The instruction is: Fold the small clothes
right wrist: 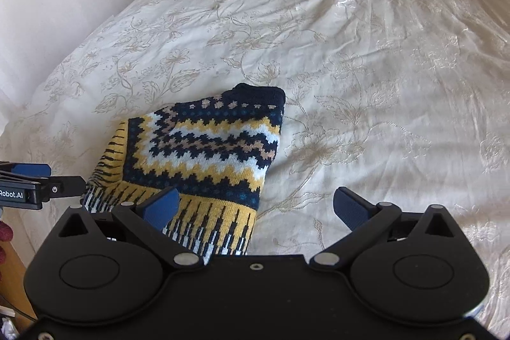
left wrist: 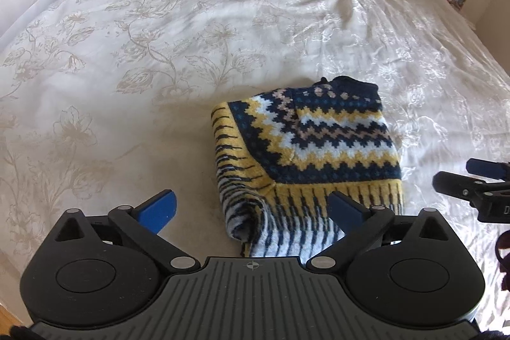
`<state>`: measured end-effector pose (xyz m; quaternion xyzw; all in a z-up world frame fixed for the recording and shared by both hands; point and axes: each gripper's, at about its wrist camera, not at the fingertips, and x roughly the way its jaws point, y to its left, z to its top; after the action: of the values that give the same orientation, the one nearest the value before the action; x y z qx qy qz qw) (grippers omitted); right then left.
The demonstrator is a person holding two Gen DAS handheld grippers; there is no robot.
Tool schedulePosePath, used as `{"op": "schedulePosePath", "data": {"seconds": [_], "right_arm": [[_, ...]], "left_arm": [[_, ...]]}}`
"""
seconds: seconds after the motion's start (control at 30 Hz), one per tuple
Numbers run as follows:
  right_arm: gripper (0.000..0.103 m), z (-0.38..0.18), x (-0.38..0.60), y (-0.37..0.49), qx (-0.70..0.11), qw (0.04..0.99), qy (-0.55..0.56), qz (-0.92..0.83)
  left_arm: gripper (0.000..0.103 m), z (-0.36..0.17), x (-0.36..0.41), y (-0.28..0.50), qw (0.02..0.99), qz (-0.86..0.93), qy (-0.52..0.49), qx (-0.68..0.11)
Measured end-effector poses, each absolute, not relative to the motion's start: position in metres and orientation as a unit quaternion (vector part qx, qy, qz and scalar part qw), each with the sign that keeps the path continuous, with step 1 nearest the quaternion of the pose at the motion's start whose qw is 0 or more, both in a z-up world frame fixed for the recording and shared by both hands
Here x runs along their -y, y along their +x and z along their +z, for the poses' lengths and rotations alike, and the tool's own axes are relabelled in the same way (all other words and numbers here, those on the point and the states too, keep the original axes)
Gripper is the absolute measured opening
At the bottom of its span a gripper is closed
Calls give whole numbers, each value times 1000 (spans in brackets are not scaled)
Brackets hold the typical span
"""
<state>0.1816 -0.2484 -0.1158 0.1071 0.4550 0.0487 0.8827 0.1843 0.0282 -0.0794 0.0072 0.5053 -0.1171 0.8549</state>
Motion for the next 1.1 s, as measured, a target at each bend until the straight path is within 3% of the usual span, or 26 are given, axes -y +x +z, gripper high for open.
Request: {"op": "schedulePosePath", "data": {"seconds": [0.23,0.37,0.83,1.1], "right_arm": [[102,-104,249,158,-450,886,100,53],[102,-99,251,145,-437,892,102,59],[102,-80,251,127,-399,910,99,59],[102,-80,254,130,-422,898,121,31]], "left_arm": [[100,-70,-5,164,850,-99,32,-516],[91,-63,2,158,853,-81,40,-514],[86,-50,7,147,863,-73,22,-499],[86,-49,11,139,866,-66,40,-493]]}}
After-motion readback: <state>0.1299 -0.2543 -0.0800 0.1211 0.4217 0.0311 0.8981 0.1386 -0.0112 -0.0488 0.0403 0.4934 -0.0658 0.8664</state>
